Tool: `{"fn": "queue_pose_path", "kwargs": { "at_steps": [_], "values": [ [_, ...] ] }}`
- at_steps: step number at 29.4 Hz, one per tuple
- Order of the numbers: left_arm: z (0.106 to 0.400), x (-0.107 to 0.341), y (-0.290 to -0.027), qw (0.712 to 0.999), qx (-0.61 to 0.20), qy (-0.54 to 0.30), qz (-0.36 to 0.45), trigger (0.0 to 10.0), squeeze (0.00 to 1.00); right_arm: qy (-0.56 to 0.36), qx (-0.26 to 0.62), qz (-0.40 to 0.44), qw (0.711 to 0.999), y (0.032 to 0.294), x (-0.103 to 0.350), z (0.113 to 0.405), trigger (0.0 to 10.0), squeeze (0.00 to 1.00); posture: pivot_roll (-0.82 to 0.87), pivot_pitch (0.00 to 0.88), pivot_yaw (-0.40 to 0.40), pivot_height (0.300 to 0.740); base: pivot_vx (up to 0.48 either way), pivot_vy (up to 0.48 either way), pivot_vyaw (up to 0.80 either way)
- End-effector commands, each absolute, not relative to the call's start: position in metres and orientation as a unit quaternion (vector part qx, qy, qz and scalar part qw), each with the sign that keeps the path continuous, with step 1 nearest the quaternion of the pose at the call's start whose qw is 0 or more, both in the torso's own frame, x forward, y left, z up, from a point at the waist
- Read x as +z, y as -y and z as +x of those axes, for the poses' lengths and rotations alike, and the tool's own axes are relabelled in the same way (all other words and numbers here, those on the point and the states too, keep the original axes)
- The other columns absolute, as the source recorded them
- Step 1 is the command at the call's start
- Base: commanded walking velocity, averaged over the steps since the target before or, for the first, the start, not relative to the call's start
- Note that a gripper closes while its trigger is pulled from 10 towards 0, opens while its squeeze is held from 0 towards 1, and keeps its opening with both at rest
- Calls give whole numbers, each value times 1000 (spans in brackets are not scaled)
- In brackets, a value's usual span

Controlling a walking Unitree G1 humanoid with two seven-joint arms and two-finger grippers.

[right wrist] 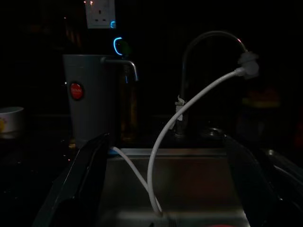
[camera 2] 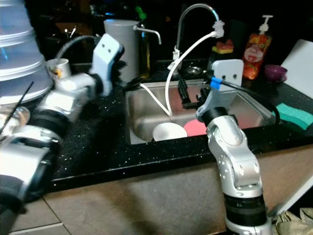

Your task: Kitchen organization

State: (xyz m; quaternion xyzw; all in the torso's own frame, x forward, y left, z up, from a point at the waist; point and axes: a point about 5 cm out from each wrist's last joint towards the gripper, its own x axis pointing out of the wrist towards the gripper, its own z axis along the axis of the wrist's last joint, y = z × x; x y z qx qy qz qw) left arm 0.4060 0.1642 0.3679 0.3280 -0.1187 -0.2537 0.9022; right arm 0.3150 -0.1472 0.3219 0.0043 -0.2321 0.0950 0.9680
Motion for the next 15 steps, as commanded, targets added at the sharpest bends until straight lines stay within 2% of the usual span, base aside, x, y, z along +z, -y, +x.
{"fn": "queue_pose_path", "kwargs": {
  "at_steps": [1, 3, 4, 5, 6, 7, 8, 10, 11, 13, 15],
  "values": [
    [403, 364, -176, 895, -261, 85, 352, 10000, 0, 239, 93, -5, 967, 147, 324, 311, 10000, 0, 119, 116, 7, 740, 0, 0, 0],
    [387, 378, -215, 908, -233, 71, 341, 10000, 0, 235, 90, -11, 968, 150, 321, 310, 10000, 0, 130, 117, 13, 740, 0, 0, 0],
    [387, 378, -215, 908, -233, 71, 341, 10000, 0, 235, 90, -11, 968, 150, 321, 310, 10000, 0, 130, 117, 13, 740, 0, 0, 0],
    [376, 385, -239, 918, -203, 66, 333, 10000, 0, 233, 88, -13, 968, 152, 319, 309, 10000, 0, 136, 117, 17, 740, 0, 0, 0],
    [376, 385, -239, 918, -203, 66, 333, 10000, 0, 233, 88, -13, 968, 152, 319, 309, 10000, 0, 136, 117, 17, 740, 0, 0, 0],
    [365, 388, -265, 927, -161, 45, 336, 10000, 0, 231, 87, -14, 969, 153, 318, 309, 10000, 0, 145, 118, 18, 740, 0, 0, 0],
    [365, 388, -265, 927, -161, 45, 336, 10000, 0, 231, 87, -14, 969, 153, 318, 309, 10000, 0, 145, 118, 18, 740, 0, 0, 0],
    [342, 390, -305, 934, -97, 0, 344, 10000, 0, 227, 88, -15, 970, 155, 315, 309, 10000, 0, 179, 117, 12, 740, 0, 0, 0],
    [342, 390, -305, 934, -97, 0, 344, 10000, 0, 227, 88, -15, 970, 155, 315, 309, 10000, 0, 179, 117, 12, 740, 0, 0, 0],
    [320, 392, -332, 938, -47, -37, 342, 10000, 0, 224, 97, -12, 970, 152, 313, 311, 10000, 0, 192, 116, 9, 740, 0, 0, 0],
    [312, 392, -340, 938, -28, -49, 342, 10000, 0, 224, 102, -11, 969, 150, 312, 312, 10000, 0, 207, 115, 6, 740, 0, 0, 0]
  ]
}}
